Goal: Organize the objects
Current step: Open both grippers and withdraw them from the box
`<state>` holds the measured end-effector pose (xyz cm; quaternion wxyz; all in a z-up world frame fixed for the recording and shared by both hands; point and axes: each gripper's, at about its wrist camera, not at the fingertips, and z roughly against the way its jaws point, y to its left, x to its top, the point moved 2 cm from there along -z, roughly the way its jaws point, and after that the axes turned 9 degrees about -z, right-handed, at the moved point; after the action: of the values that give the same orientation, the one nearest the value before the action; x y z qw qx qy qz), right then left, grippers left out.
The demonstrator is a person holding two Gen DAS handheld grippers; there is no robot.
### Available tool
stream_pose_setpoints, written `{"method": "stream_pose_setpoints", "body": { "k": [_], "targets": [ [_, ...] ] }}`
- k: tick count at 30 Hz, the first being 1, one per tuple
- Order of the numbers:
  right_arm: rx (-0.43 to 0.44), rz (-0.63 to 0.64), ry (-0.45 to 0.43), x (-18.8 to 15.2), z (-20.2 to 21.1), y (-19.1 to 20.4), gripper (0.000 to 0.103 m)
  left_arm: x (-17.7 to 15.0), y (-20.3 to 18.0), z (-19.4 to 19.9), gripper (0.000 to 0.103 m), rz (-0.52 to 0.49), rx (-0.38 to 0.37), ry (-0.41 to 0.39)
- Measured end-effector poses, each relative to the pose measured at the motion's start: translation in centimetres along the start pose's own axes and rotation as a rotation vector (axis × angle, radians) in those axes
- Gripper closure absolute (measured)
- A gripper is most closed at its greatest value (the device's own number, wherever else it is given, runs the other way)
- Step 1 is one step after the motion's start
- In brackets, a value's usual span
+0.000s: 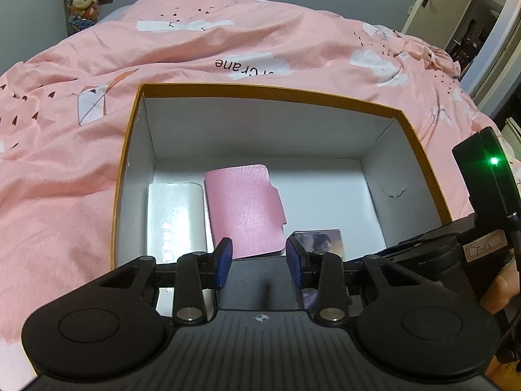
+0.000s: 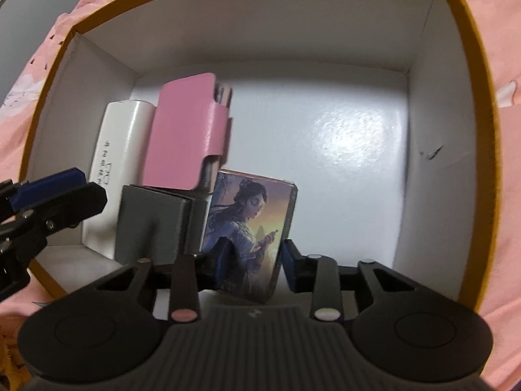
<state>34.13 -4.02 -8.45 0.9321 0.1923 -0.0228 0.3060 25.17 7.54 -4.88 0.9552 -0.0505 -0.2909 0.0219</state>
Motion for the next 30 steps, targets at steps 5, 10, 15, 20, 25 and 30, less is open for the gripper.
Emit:
{"method": "stream_pose_setpoints", "body": {
  "k": [5,10,15,20,25,30],
  "targets": [
    [0.018,0.015,-0.007,-0.4,0.0,0.5,0.072,-0.6,0.5,0.6,0.062,0.027,0.007,-0.001],
    [0.025,0.036,-0.015,-0.5,0.0,0.9,0.072,-1.0,0.5,1.0,0.062,0.033,-0.003,-0.006],
    [0.007,0.088,-0.063,-0.9,1.3,1.4,0.072,-1.4,0.2,2.1,0.058,0.031,-0.023,-0.038],
    [0.036,0.159,-0.183,-2.6,4.7,2.5,0.071,-1.8,-0.6,4.7,0.058,0.009,-0.028,-0.097],
    [0.063,0.227,-0.367,-6.5,9.5,3.5,0.07,-3.4,-1.5,8.5,0.058,-0.016,-0.033,-0.173],
    [0.109,0.236,-0.442,-11.1,12.3,3.7,0.063,-6.0,-2.2,10.4,0.053,-0.065,0.001,-0.132]
  ]
}}
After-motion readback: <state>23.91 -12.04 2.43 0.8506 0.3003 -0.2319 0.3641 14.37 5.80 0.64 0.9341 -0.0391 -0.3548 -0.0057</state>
